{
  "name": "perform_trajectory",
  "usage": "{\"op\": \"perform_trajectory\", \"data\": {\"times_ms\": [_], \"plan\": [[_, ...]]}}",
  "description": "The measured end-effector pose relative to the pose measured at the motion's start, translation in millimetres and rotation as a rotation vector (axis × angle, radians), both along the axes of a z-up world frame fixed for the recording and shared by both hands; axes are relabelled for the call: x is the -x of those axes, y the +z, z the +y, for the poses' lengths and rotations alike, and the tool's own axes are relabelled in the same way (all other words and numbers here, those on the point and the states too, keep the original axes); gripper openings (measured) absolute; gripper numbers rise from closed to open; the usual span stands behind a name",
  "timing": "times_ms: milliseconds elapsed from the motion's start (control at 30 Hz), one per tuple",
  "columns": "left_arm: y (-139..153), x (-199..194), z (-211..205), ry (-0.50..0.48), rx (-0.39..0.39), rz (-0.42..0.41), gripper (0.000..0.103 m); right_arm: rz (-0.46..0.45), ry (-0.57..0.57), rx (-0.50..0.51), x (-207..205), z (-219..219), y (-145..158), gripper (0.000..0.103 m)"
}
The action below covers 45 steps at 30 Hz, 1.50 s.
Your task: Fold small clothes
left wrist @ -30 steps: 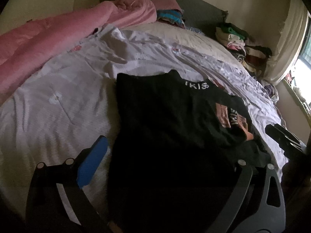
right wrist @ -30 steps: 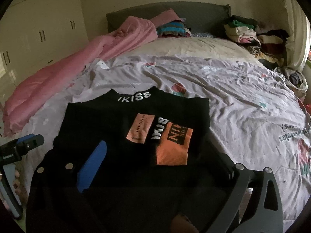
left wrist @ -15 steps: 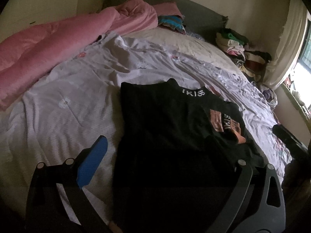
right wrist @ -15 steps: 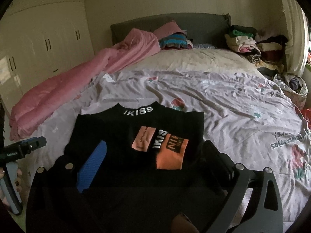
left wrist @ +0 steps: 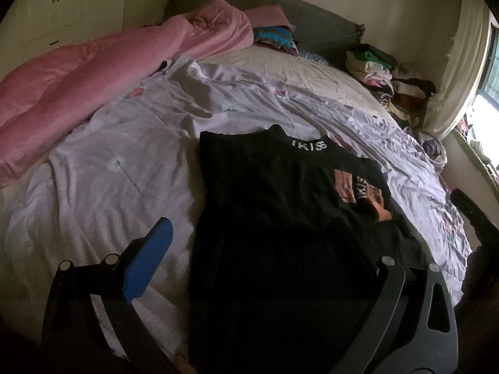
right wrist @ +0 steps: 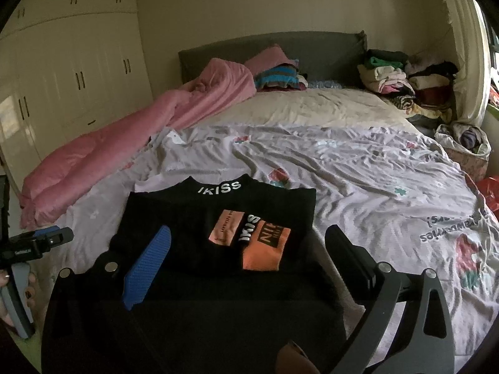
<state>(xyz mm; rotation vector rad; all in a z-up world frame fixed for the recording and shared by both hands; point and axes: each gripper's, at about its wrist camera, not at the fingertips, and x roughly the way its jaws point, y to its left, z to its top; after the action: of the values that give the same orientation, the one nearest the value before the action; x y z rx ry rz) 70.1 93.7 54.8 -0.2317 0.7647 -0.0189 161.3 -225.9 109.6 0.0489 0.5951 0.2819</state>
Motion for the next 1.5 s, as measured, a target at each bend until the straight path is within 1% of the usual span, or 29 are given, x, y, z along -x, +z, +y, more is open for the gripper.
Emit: {"op": "perform_trajectory", "data": {"times_ms": [333, 467, 700, 1033, 1300, 1433, 1467, 1500], "plan": [[-4, 19, 3, 0.014, -0.017, 0.028, 0.093, -0.007, -0.014, -0.011, 15, -18, 1, 0.098], [-7, 26, 5, 0.015, -0.028, 0.039, 0.093, 0.002, -0.011, 0.007, 22, -22, -2, 0.098], [-18, 40, 8, 0.021, -0.041, 0.072, 0.093, 0.024, -0.009, 0.035, 36, -29, -14, 0.098], [-31, 62, 13, 0.035, -0.052, 0.102, 0.093, 0.04, -0.011, 0.026, 49, -43, -22, 0.098], [-40, 77, 17, 0.044, -0.057, 0.129, 0.093, 0.053, 0.001, 0.032, 56, -46, -29, 0.098], [-46, 85, 16, 0.04, -0.072, 0.144, 0.093, 0.06, 0.007, 0.028, 61, -49, -33, 0.098], [-48, 87, 16, 0.037, -0.07, 0.15, 0.093, 0.061, 0.007, 0.027, 62, -50, -34, 0.098], [-50, 89, 15, 0.032, -0.067, 0.155, 0.09, 0.065, 0.009, 0.028, 63, -50, -35, 0.098]]}}
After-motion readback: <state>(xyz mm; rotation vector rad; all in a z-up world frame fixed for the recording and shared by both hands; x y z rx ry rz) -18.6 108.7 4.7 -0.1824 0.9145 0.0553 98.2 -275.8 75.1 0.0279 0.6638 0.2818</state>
